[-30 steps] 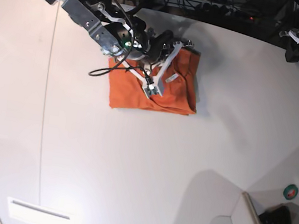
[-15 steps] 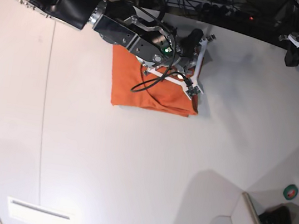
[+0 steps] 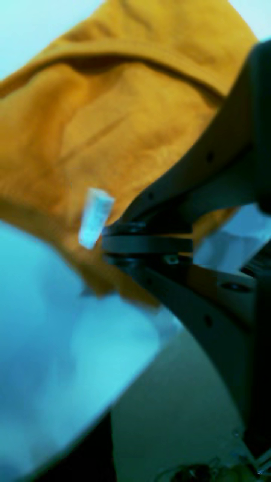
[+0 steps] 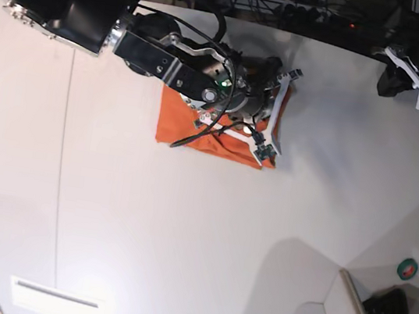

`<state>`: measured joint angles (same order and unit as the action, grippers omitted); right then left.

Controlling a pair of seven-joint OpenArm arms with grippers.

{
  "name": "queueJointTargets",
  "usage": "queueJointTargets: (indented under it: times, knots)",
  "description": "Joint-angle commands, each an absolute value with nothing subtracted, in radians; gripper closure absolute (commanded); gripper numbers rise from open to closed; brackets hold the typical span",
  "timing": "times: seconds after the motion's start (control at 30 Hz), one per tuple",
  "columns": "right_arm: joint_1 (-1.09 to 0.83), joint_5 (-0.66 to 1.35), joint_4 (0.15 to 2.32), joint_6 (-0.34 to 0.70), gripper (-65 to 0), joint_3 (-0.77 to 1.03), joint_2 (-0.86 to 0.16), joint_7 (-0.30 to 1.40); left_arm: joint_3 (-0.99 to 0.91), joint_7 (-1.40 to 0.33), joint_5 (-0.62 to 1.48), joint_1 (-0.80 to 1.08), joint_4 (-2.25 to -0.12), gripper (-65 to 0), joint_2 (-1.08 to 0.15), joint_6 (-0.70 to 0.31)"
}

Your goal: Layout the t-shirt on the table in an organized manner, then fold the t-shirt properly

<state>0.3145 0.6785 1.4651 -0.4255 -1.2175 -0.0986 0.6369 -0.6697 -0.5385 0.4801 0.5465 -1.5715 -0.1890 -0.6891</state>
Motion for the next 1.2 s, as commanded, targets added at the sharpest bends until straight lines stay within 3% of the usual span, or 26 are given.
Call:
queueJointTargets:
  times: [0.0, 0.13, 0.23, 0.33, 0.43, 0.53, 0.93, 1.07, 1.17]
  knots:
    - [0.321, 0.682, 1.514, -0.421, 0.0, -1.211, -0.094, 0.645, -0.676, -0.524, 0.495, 0.550, -1.603, 0.0, -0.188, -0.698]
    - [0.320, 0.677, 1.586, -0.424, 0.0, -1.205, -0.114, 0.750, -0.671, -0.527, 0.498, 0.532, -1.667, 0.0, -0.177, -0.698]
    - [0.288, 0.682, 1.643, -0.458, 0.0, -1.090, -0.174, 0.756, -0.673, -0.670, 0.498, 0.475, -1.715, 0.0, -0.163, -0.698]
    - [0.217, 0.680, 1.712, -0.460, 0.0, -0.935, -0.243, 0.756, -0.674, -0.816, 0.498, 0.394, -1.735, -21.2, -0.137, -0.698]
    - [0.163, 0.680, 1.764, -0.458, 0.0, -0.842, -0.295, 0.756, -0.627, -0.839, 0.498, 0.341, -1.736, -44.6, -0.128, -0.698]
    - [0.137, 0.680, 1.778, -0.456, 0.0, -0.816, -0.346, 0.756, -0.506, -0.839, 0.498, 0.326, -1.735, -59.9, -0.131, -0.698]
    - [0.053, 0.679, 1.782, -0.456, 0.0, -0.812, -0.415, 0.748, -0.303, -0.839, 0.489, 0.151, -1.455, -61.7, -0.094, -0.698]
    - [-0.008, 0.676, 1.814, -0.456, 0.0, -0.714, -0.424, 0.746, -0.259, -0.837, 0.489, 0.108, -1.369, -61.5, -0.091, -0.698]
    - [-0.064, 0.676, 1.867, -0.456, 0.0, -0.638, -0.430, 0.708, -0.219, -0.835, 0.490, 0.084, -1.317, -55.8, -0.093, -0.624]
